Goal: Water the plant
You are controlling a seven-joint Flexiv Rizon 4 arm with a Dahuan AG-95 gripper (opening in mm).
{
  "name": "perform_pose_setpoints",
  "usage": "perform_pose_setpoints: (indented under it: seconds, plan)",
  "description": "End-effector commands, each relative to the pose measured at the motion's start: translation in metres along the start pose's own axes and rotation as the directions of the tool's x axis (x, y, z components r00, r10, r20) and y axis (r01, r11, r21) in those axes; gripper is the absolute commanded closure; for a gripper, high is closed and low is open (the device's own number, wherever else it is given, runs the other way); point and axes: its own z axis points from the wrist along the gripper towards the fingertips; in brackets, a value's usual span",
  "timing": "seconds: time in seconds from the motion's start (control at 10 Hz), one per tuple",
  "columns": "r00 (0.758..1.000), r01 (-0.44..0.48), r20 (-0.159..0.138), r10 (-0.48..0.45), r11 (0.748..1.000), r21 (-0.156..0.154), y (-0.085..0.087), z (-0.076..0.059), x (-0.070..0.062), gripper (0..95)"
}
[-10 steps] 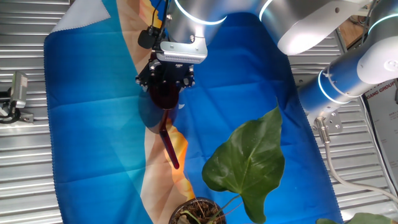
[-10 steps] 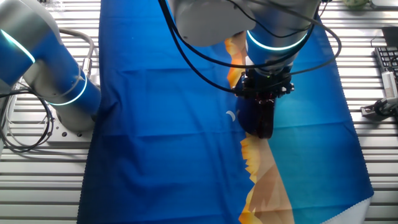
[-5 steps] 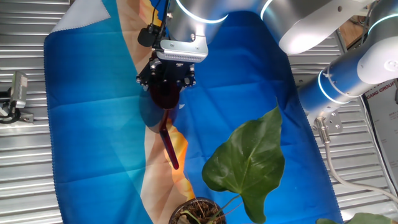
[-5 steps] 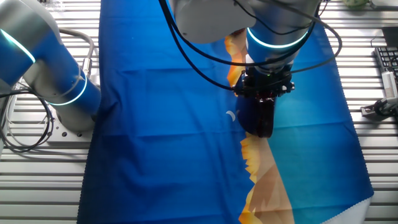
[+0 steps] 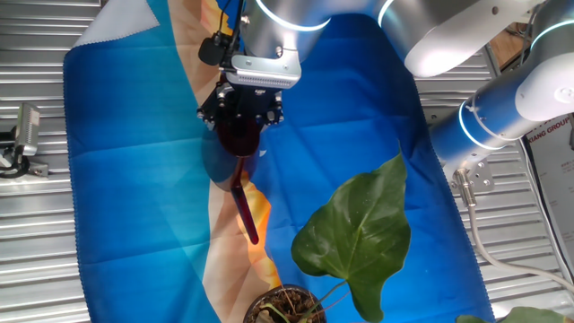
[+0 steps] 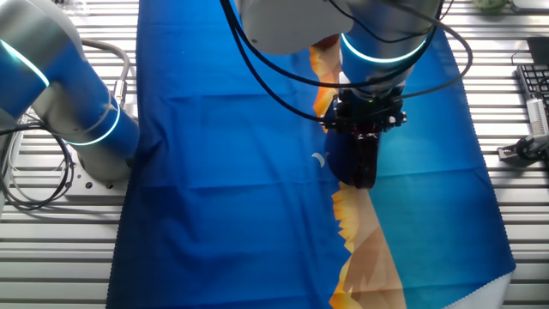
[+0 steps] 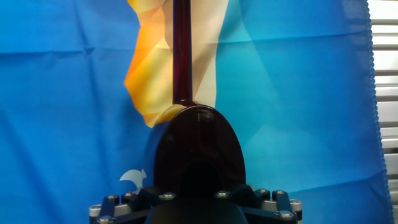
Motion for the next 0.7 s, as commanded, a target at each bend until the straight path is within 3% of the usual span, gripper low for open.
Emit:
perform_pose_setpoints:
  seconds: [0.1, 0.7]
  plan:
    - [1.000, -0.004, -0.001, 0.004, 1.000, -0.002, 0.0001, -0.0030, -0.0009, 95.0]
    - [1.000, -0.010, -0.005, 0.010, 1.000, -0.010, 0.0016, -0.0118, -0.0029, 95.0]
